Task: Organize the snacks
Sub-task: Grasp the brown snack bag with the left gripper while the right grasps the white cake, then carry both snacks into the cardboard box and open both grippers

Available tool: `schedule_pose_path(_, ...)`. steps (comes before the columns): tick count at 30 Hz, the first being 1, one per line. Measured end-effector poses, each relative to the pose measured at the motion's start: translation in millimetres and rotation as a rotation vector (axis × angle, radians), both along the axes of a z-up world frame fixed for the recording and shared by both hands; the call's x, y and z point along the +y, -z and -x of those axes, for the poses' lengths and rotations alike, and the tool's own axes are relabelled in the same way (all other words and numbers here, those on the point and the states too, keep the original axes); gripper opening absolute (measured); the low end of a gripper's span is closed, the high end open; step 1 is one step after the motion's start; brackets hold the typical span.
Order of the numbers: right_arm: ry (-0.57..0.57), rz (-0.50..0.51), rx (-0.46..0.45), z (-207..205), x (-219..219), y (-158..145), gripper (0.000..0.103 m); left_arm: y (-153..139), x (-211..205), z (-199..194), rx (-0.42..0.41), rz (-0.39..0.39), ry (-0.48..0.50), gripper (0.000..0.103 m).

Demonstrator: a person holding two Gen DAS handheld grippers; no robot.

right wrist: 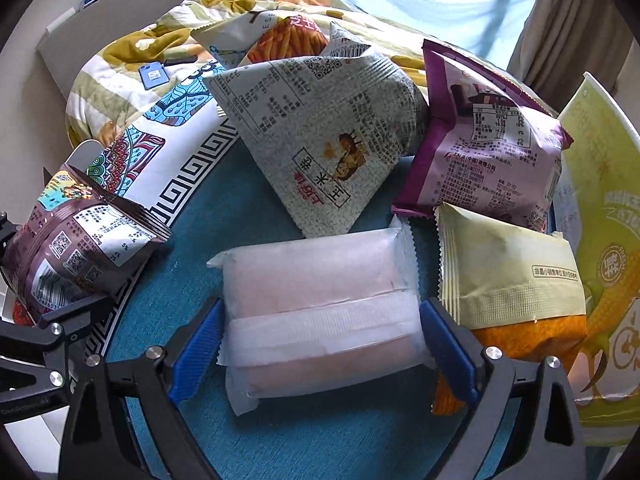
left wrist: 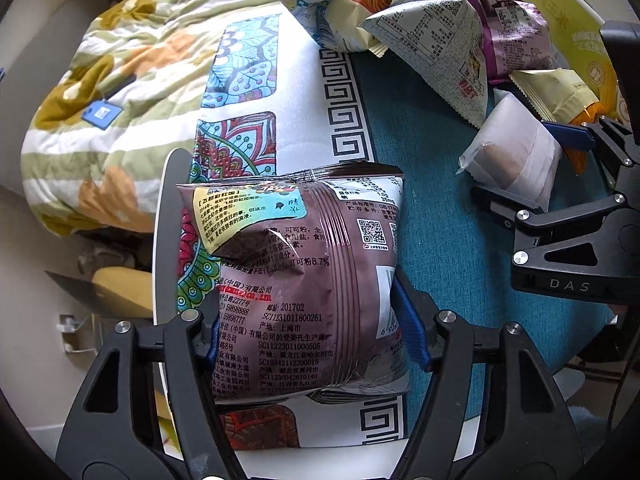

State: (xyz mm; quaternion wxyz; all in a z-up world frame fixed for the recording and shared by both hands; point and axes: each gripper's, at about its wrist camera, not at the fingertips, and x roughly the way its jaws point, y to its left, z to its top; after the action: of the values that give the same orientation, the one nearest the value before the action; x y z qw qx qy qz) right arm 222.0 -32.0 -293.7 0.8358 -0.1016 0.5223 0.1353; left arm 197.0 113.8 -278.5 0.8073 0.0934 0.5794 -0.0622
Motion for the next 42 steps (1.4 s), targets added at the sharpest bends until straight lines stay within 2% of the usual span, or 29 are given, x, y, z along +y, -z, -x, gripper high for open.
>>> schedule_pose_path(11, -0.069, 0.004, -0.013, -2.3, 0.5, 5.7, 0.096, -1.8, 12.3, 0.0, -0.001, 0.048, -0.003, 0.059)
schedule_pose_path(16, -0.069, 0.016, -0.036, 5.4, 6.2, 1.6, 0.078, -4.4, 15.6, 4.4, -0.005, 0.067, -0.002, 0.058)
schedule_pose_path(21, -0.032, -0.02, -0.037, 11.2, 10.8, -3.3, 0.072, -9.1, 22.2, 8.0, -0.01, 0.077, -0.004, 0.056)
schedule_pose_path(26, 0.016, -0.061, -0.043, 20.2, 9.4, -14.9, 0.071, -18.6, 27.4, 13.5, -0.027, 0.1, -0.004, 0.055)
schedule_pose_path(33, 0.07, -0.091, -0.088, 34.2, 4.2, -49.3, 0.071, -57.1, 24.0, 15.8, -0.09, 0.151, 0.031, 0.055)
schedule_pose_path(42, 0.232, -0.208, -0.175, 54.7, -38.1, -129.2, 0.071, -134.6, -24.2, -0.4, -0.238, 0.212, 0.159, 0.055)
